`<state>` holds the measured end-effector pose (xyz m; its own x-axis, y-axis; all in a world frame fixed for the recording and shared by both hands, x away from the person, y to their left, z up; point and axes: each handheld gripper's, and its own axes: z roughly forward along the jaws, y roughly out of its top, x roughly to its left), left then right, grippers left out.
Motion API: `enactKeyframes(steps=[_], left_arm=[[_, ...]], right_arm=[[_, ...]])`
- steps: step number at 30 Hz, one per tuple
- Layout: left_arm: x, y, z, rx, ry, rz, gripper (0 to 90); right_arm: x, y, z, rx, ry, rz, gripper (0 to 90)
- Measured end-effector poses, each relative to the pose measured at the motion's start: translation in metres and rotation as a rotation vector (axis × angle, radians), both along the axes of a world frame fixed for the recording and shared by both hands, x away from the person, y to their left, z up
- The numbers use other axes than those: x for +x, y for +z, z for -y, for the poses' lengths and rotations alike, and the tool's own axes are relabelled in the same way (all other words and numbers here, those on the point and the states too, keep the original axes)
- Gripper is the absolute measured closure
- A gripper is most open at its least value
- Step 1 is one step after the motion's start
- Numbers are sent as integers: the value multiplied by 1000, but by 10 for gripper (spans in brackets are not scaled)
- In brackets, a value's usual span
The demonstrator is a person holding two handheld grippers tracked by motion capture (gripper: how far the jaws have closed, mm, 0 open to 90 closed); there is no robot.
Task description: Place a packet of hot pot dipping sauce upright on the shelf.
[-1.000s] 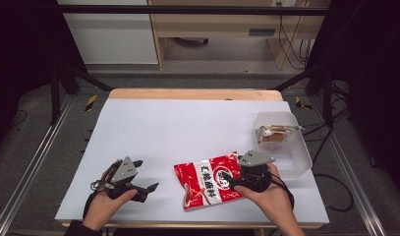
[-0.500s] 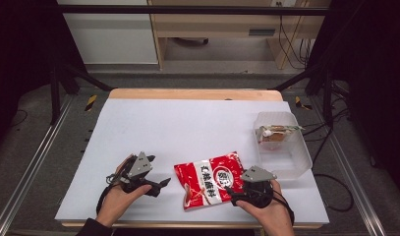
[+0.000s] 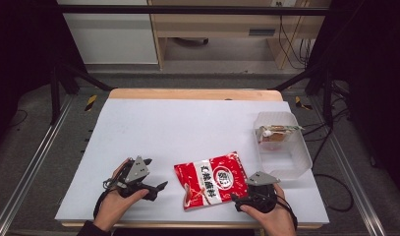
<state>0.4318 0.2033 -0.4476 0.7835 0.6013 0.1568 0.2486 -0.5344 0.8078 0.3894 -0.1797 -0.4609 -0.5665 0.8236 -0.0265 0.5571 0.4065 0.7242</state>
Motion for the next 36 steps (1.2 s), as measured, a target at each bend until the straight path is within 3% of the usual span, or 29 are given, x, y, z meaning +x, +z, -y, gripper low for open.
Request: enactKeyframes(steps=[36], left_arm=[[-2,-1,3,4,-17,-4,75]], right_arm=[[5,-14,3,-6,-11,-115,156]])
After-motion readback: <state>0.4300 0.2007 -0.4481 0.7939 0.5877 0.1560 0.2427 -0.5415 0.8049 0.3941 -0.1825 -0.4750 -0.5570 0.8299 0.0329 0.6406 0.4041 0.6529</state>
